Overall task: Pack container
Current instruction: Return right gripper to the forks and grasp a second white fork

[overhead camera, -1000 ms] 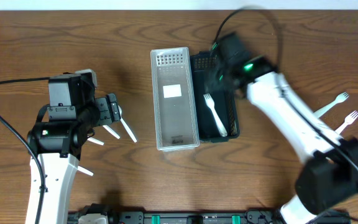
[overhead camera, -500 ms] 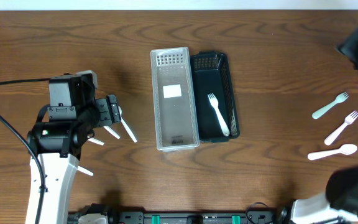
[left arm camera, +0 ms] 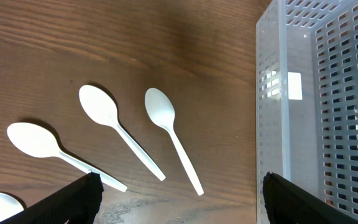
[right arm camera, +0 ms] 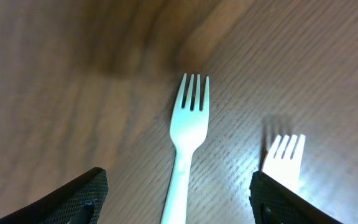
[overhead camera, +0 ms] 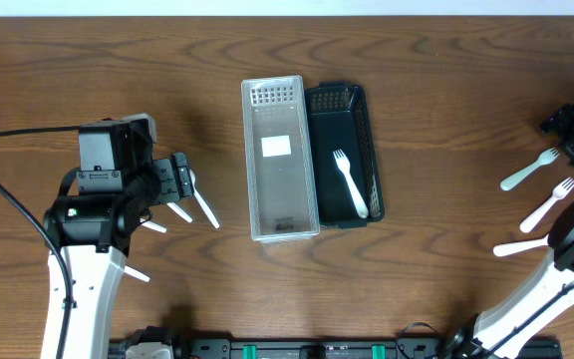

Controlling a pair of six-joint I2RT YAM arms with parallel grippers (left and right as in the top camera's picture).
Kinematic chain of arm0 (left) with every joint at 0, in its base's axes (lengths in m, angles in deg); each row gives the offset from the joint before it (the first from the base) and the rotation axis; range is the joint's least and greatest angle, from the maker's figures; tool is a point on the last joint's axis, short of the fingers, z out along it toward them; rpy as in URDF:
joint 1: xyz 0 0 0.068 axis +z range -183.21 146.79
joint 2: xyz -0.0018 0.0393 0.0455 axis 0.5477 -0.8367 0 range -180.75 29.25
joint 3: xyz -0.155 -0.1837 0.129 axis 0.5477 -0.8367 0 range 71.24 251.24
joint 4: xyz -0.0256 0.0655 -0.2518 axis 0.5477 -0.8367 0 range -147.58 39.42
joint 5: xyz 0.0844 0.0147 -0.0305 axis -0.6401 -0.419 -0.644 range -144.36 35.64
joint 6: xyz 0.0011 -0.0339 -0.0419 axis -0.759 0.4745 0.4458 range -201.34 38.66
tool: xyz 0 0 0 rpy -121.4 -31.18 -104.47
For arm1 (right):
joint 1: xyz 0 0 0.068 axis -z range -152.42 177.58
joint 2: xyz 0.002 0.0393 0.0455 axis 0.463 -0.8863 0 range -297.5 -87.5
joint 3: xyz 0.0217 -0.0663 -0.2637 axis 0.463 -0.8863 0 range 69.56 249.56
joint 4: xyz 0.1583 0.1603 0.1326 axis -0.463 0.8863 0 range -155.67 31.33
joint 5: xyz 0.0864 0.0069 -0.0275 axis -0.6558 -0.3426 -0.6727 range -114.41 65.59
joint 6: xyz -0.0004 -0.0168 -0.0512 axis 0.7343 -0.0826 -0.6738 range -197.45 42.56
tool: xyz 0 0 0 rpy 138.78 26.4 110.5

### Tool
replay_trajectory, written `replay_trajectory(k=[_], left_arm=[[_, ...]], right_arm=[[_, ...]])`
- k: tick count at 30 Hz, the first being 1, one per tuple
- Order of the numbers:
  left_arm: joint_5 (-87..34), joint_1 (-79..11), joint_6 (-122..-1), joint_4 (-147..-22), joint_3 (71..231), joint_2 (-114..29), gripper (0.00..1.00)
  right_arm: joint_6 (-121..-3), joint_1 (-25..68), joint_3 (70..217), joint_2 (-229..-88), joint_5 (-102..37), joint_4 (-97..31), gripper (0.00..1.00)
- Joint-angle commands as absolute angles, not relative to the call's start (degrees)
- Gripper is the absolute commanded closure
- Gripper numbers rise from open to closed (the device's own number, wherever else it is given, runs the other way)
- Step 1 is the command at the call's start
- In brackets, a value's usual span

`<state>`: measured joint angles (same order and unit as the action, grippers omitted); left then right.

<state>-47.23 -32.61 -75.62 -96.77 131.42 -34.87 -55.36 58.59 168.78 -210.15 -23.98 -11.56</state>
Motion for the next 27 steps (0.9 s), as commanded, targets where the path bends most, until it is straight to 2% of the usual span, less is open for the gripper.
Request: replay_trajectory(k=[1, 21, 24, 27], left_arm=[[-47.3, -32.7, -76.4, -97.0, 132.9, -34.7, 0.15], [-47.3, -32.7, -76.4, -97.0, 132.9, -34.7, 0.15], [-47.3, -32.7, -76.4, -97.0, 132.9, -34.7, 0.15], [-47.3, -32.7, -76.4, -97.0, 132.9, -34.7, 0.15]], right_arm=[[-56.7, 58.8, 168.8, -212.8, -24.5, -12.0, 0.23], [-56.7, 58.8, 168.8, -219.0, -24.2, -14.8, 0.23], [-56.7, 58.8, 168.8, -219.0, -24.2, -15.1, 0.27], [-56.7, 58.8, 168.8, -219.0, -24.2, -15.1, 0.34]])
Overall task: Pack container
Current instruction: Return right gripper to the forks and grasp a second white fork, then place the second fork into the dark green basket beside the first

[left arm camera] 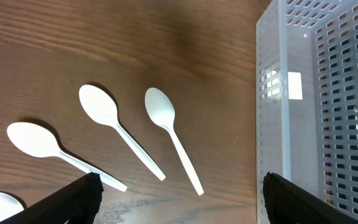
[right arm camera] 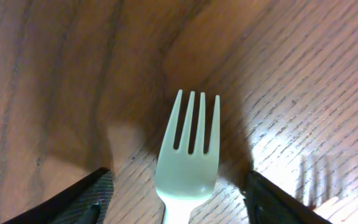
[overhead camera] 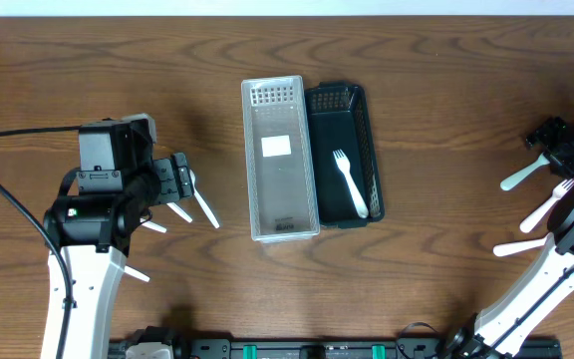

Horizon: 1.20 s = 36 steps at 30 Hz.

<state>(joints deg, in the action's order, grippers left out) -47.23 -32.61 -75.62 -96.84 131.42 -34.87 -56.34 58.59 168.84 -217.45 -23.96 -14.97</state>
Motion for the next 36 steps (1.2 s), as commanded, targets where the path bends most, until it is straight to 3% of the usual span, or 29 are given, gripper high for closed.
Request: replay_trajectory(k=[1, 5, 16, 19, 28, 36], left_arm=[[-47.3, -32.7, -76.4, -97.0, 132.9, -34.7, 0.15], [-47.3, -32.7, -76.4, -97.0, 132.9, -34.7, 0.15], [-47.3, -32.7, -76.4, -97.0, 132.9, -34.7, 0.15], [-47.3, -32.7, -76.4, -97.0, 132.9, -34.7, 0.15], [-47.3, -32.7, -76.4, -97.0, 132.9, -34.7, 0.15], [-47.3, -32.7, -76.4, -97.0, 132.9, -34.7, 0.15]], right_arm=[[-56.7, 58.8, 168.8, -219.0, -24.2, -15.1, 0.38], [-56.7, 58.8, 168.8, -219.0, -24.2, -15.1, 0.55], [-56.7, 58.8, 168.8, -219.0, -24.2, -15.5, 0.85], [-56.7, 58.8, 168.8, -219.0, -24.2, -15.5, 0.99], [-56.8, 55.9, 169.0, -212.8, -24.9, -10.3, 0.99], [-56.4, 41.0, 169.0, -194.9, -29.4, -6.0, 0.99]])
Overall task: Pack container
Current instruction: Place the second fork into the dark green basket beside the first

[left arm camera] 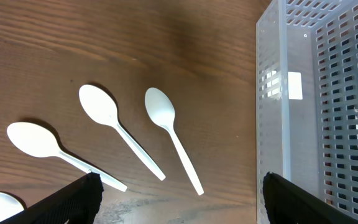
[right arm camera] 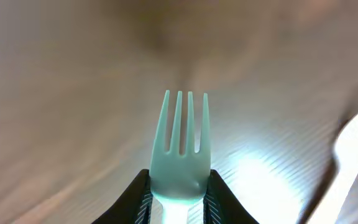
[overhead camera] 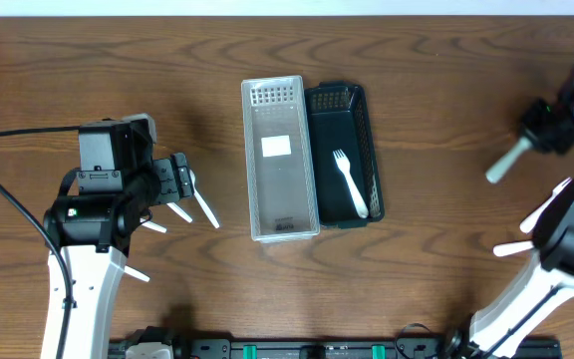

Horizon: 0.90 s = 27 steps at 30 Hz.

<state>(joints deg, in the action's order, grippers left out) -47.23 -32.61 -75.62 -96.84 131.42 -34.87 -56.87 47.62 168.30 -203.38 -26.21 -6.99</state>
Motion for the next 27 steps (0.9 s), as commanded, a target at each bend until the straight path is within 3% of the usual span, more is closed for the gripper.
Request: replay_trajectory(k=[1, 7, 12, 25, 26, 27], left_arm=[[-47.3, -32.7, -76.4, -97.0, 132.9, -34.7, 0.15], [-47.3, -32.7, -76.4, -97.0, 132.6, -34.7, 0.15], [-47.3, -32.7, -76.4, -97.7, 132.2, -34.7, 0.15], [-47.3, -32.7, -76.4, -97.9, 132.2, -34.7, 0.15], [-47.3, -32.7, -76.4, -97.9, 132.2, -34.7, 0.15], [-47.3, -32.7, -76.4, -97.9, 132.2, -34.7, 0.15]], right_arm=[[-56.2, 38.5, 169.0, -193.3, -29.4, -5.6, 0.99], [-55.2, 19.4, 169.0, -188.7, -29.3, -5.0, 0.99], [-55.2, 8.8, 168.9, -192.1, -26.1, -4.6, 0.99], [-56.6, 2.8, 168.8, -205.3, -25.1, -3.3, 0.95], [-56.8, 2.8, 168.8, -205.3, -25.1, -3.5, 0.94], [-57.0, 2.8, 168.9, -205.2, -25.2, -3.6, 0.83]])
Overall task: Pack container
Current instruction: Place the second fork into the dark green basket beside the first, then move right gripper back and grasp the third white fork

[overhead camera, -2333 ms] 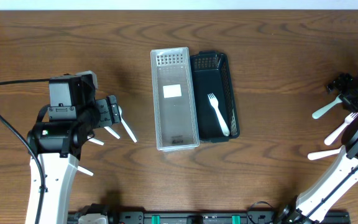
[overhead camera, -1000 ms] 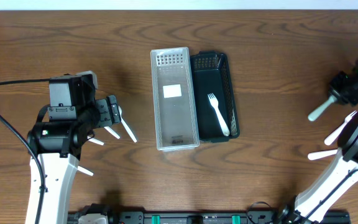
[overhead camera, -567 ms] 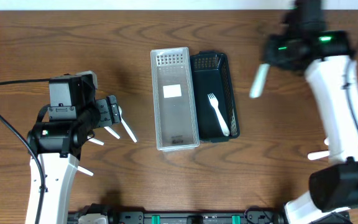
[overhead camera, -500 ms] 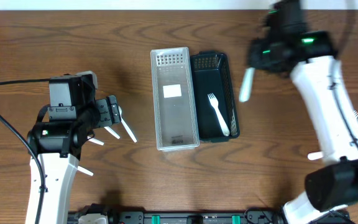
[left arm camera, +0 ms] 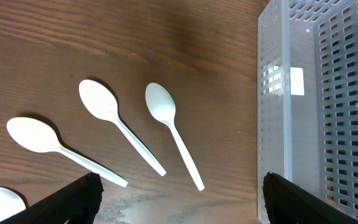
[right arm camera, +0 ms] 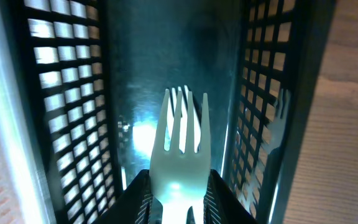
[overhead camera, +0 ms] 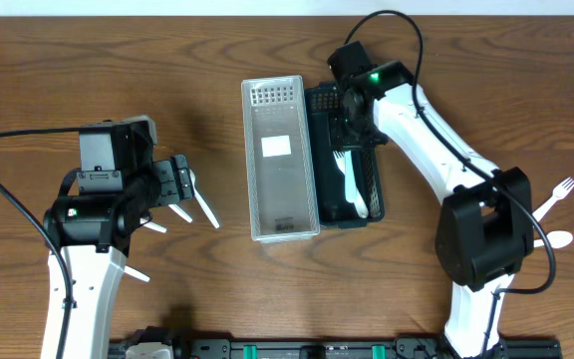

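Observation:
My right gripper (right arm camera: 179,182) is shut on a pale green fork (right arm camera: 180,149), tines pointing forward, over the inside of the black basket (right arm camera: 55,93). From overhead the right gripper (overhead camera: 352,128) hangs above the far half of the black basket (overhead camera: 375,150). A white fork (overhead camera: 357,199) lies in it. The clear basket (overhead camera: 279,214) stands right beside it on the left. My left gripper (left arm camera: 179,205) is open above the table, with several white spoons (left arm camera: 98,102) ahead of it and the clear basket (left arm camera: 316,93) to its right.
A white fork (overhead camera: 563,186) and another white utensil (overhead camera: 556,239) lie at the far right edge of the table, beside the right arm's base. The spoons (overhead camera: 205,211) lie just right of the left gripper (overhead camera: 182,184).
My right gripper has moved with the pale green fork from the table's far right side to above the black basket. The left arm and the spoons have not moved.
My right gripper stood open over the pale green fork at the far right, then lower and closer round its head. It was then shut on the fork and lifted off the table, and now holds it over the black basket. The left gripper stayed open by the spoons throughout.

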Controlling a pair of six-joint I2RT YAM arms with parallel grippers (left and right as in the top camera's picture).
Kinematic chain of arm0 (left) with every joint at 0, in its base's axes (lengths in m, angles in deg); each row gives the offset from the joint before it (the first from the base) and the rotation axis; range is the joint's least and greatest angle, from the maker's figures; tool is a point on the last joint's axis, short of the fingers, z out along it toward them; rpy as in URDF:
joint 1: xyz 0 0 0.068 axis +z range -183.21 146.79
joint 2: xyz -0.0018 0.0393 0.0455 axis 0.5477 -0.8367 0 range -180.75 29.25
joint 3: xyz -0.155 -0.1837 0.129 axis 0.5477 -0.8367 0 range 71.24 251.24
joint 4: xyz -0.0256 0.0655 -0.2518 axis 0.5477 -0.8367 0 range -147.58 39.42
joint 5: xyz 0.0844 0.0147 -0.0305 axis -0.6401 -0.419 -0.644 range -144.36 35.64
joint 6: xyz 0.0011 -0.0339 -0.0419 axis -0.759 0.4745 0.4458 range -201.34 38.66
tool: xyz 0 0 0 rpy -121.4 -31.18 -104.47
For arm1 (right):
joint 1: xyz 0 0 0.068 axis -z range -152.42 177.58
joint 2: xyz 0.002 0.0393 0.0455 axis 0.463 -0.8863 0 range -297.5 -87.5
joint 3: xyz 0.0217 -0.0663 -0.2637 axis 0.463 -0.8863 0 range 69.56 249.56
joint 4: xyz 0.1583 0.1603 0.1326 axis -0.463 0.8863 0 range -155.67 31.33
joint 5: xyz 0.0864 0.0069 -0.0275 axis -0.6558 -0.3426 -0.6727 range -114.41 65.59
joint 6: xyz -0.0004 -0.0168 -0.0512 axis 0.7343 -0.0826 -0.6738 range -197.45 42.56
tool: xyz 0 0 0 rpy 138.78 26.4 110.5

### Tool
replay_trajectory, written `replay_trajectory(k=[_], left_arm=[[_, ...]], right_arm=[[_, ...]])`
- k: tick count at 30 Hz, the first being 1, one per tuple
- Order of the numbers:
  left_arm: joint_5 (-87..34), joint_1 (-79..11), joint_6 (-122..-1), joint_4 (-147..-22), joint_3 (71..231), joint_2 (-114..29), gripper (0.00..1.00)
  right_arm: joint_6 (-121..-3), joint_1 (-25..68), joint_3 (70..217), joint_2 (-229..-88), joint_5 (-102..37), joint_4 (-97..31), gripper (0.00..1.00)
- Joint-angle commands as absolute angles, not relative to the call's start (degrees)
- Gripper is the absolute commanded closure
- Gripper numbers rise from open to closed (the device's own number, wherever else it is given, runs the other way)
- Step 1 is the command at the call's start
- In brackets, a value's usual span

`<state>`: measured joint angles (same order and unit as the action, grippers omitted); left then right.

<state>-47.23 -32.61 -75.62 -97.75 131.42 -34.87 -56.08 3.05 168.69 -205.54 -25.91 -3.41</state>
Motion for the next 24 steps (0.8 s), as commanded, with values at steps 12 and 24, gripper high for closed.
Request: replay_trajectory(k=[12, 24], left_arm=[[-47.3, -32.7, -76.4, -98.0, 132.2, -34.7, 0.15], [-47.3, -32.7, -76.4, -97.9, 132.2, -34.7, 0.15]], right_arm=[[-54.5, 7.4, 184.2, -196.8, -18.5, 4.0, 0.45], [-42.0, 39.0, 183.7, -188.5, -14.8, 11.5, 0.29]])
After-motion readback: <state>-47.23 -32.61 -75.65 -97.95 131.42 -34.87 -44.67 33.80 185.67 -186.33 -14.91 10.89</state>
